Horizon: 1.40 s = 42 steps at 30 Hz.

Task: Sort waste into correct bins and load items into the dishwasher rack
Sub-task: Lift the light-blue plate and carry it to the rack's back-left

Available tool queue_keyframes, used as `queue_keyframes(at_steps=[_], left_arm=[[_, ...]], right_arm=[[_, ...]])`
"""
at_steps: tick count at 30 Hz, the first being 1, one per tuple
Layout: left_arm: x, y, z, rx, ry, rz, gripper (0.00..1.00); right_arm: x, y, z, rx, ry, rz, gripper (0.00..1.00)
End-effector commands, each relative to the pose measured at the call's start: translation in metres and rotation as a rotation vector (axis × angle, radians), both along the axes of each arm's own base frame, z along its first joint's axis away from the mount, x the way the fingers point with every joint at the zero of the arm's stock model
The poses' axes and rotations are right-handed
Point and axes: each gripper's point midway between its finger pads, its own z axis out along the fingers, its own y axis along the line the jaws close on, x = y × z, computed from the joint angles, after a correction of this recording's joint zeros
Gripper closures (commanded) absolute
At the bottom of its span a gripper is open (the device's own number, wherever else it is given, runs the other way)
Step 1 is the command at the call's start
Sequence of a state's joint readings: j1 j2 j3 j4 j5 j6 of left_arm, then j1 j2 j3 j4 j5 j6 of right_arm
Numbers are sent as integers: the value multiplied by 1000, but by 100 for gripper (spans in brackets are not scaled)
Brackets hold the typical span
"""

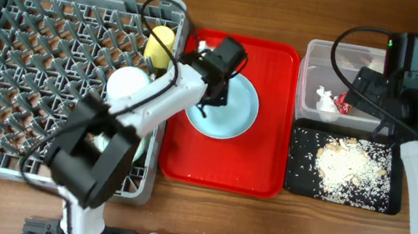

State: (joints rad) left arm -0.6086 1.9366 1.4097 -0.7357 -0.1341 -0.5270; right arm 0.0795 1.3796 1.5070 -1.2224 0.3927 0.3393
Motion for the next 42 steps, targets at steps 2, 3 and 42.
queue_keyframes(at_steps=[2,3,42], left_arm=[[-22,-81,70,-197,-129,-230,77],[-28,-89,66,-190,-127,-267,76],[-28,-101,155,-239,-212,-400,96]], right_arm=[[0,0,3,7,-15,0,0],[1,0,4,7,-16,-1,0],[1,0,4,7,-18,-1,0]])
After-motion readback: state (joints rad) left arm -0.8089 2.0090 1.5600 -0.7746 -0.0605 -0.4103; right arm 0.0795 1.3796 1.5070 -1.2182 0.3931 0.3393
